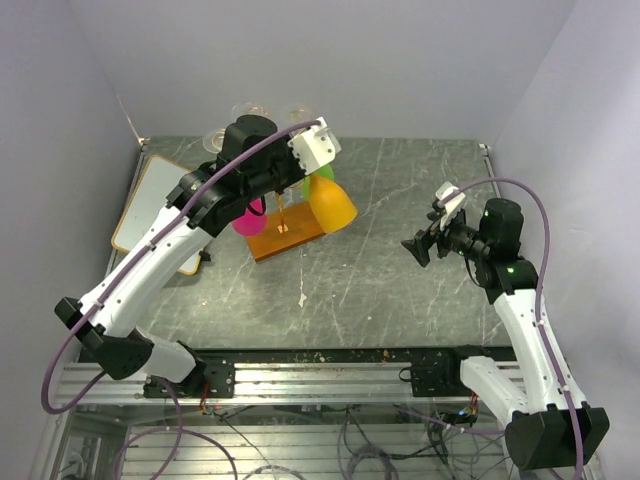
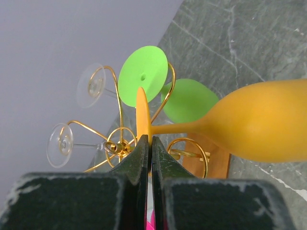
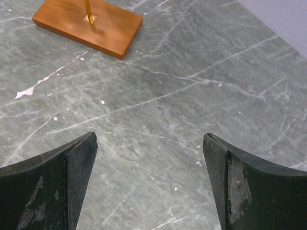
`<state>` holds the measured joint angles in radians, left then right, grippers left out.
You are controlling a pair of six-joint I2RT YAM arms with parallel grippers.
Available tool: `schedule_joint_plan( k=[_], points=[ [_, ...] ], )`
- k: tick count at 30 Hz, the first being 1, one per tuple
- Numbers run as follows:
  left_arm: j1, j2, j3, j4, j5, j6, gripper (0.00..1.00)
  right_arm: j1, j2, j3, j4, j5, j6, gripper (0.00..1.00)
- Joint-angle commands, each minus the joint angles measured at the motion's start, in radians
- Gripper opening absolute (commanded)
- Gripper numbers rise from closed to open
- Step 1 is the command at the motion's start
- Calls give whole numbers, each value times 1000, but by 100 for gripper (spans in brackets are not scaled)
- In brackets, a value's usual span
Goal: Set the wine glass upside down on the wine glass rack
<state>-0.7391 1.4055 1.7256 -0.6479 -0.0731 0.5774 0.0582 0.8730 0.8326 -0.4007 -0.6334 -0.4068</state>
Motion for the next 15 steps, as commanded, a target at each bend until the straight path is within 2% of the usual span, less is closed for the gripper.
schedule_joint_plan(
  k=[1,15],
  points=[
    [-10,7,26,29,-78,40,7,-8,-10,-12,18,-25,5,91],
    [-11,12,-10,39,-146,80,7,-18,-14,-15,8,-42,0,92]
  ],
)
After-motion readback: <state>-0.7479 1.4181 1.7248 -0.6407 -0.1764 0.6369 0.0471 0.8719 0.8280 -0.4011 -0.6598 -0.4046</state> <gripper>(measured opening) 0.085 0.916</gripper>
